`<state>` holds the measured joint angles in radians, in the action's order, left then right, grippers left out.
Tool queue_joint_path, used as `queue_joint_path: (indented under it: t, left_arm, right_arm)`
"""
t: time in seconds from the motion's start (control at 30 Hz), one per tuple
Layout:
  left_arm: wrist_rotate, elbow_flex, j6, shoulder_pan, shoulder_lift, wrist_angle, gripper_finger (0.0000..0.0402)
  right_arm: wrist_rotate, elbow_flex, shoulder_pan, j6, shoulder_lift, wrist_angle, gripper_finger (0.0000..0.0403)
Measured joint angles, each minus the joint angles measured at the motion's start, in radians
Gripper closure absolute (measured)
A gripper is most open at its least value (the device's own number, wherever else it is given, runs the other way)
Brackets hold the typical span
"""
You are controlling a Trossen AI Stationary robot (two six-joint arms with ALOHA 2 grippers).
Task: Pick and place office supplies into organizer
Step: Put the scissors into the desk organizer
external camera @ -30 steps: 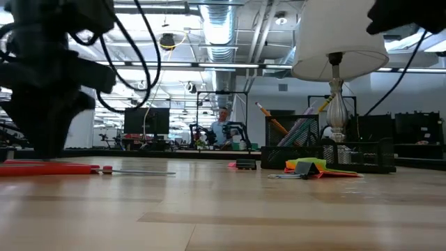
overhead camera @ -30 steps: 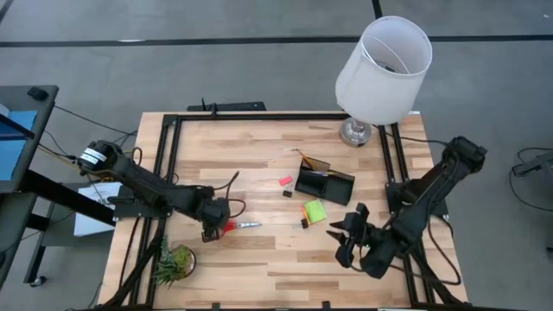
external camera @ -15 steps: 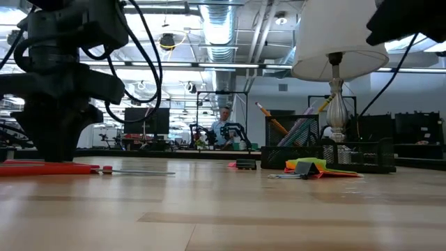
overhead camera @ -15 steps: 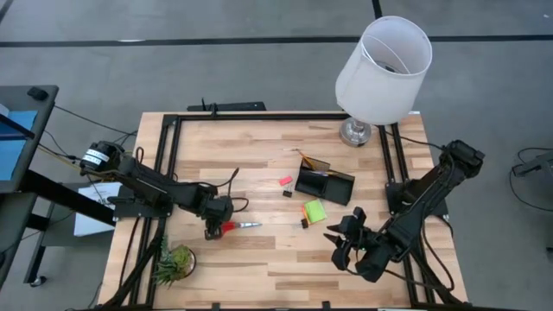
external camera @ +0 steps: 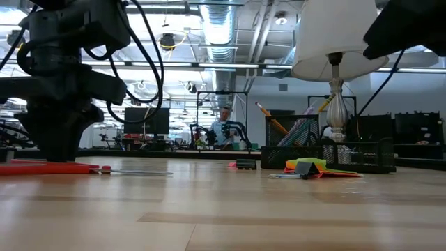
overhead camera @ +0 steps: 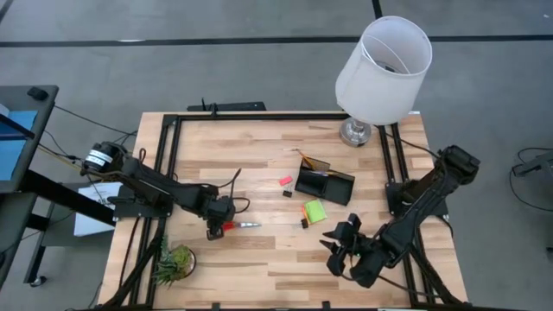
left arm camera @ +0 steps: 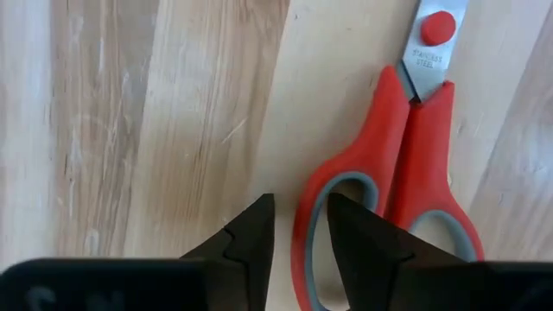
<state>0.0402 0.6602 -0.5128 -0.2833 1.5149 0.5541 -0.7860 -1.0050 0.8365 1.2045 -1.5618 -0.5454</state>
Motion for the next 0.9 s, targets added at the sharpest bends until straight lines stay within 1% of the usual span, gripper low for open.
queue_joint_path:
  t: [0.1,0.23,0.3,0.43,0.5,0.57,0.63,0.73,0.83,0.9]
  left_arm:
    - [0.000,0.003,0.017,-0.003,0.017,-0.002,0.0318]
    - [0.009,0.014,0.022,-0.005,0.019,-0.004,0.0370]
    - [0.024,0.038,0.028,-0.005,0.024,0.010,0.0388]
    - [0.048,0.108,0.071,-0.004,0.036,0.040,0.0386]
    - [0.091,0.170,0.112,-0.003,0.030,0.044,0.0387]
    - [0.132,0.224,0.170,-0.002,0.030,0.089,0.0392]
    - [0.181,0.283,0.237,-0.003,0.033,0.152,0.0395]
    - [0.301,0.400,0.376,-0.004,0.029,0.161,0.0394]
    - [0.456,0.499,0.558,-0.003,0.029,0.199,0.0394]
    - [0.604,0.558,0.686,-0.003,0.029,0.167,0.0394]
  right_arm:
    - [0.021,-0.002,0.031,-0.007,0.001,0.078,0.0294]
    - [0.022,-0.002,0.109,-0.007,0.001,0.136,0.0294]
    - [-0.003,-0.002,0.146,0.006,-0.014,0.151,0.0294]
    - [-0.065,-0.001,0.199,0.064,-0.067,0.152,0.0294]
    - [-0.065,-0.002,0.212,0.091,-0.100,0.151,0.0294]
    - [-0.034,-0.001,0.220,0.097,-0.129,0.151,0.0294]
    - [0.004,-0.001,0.220,0.098,-0.153,0.151,0.0294]
    - [0.064,-0.001,0.204,0.098,-0.184,0.157,0.0294]
    - [0.141,-0.001,0.180,0.098,-0.202,0.171,0.0294]
    - [0.183,-0.002,0.155,0.096,-0.218,0.191,0.0294]
